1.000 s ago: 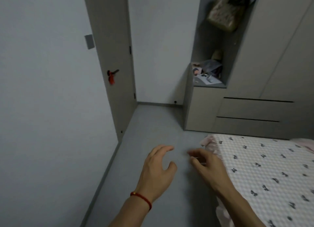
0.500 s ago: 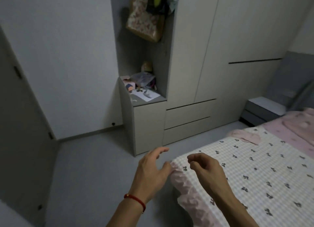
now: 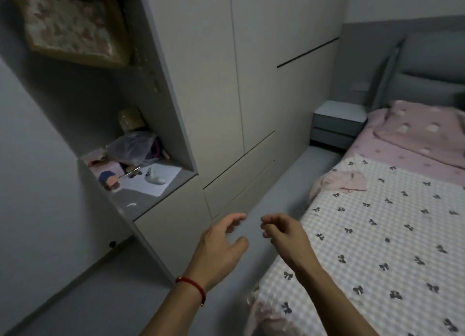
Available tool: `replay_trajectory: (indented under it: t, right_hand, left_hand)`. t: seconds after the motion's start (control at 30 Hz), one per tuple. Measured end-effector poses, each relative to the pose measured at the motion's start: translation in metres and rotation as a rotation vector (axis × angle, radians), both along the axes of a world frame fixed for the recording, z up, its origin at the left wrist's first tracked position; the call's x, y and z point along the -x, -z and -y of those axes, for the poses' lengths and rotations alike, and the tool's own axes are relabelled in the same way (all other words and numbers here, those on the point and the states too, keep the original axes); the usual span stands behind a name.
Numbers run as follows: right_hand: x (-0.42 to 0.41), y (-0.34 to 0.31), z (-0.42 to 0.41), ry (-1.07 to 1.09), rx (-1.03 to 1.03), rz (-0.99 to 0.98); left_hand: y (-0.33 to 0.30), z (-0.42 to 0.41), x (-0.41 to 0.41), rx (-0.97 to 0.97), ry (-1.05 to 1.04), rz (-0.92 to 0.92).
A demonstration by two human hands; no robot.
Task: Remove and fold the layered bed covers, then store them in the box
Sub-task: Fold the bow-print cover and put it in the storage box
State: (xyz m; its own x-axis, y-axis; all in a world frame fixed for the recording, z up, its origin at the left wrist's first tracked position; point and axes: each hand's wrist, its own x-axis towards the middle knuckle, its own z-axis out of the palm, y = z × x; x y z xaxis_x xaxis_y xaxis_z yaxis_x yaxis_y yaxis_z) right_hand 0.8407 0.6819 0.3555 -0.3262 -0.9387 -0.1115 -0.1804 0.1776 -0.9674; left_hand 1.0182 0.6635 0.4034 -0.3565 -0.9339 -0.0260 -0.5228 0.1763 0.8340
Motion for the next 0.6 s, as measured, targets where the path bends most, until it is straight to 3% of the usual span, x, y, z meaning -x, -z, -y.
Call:
replay_trajectory:
  t: [0.43, 0.6]
  right_hand:
    - [0.061, 0.026, 0.186, 0.609, -0.159, -0.049]
    - [0.070, 0.035, 0.239, 0.727, -0.235, -0.061]
  left_hand:
    - [0.047, 0.298, 0.099, -0.097, 0.563, -0.007]
    - [0.048, 0.386, 0.147, -0.107, 0.735, -0.009]
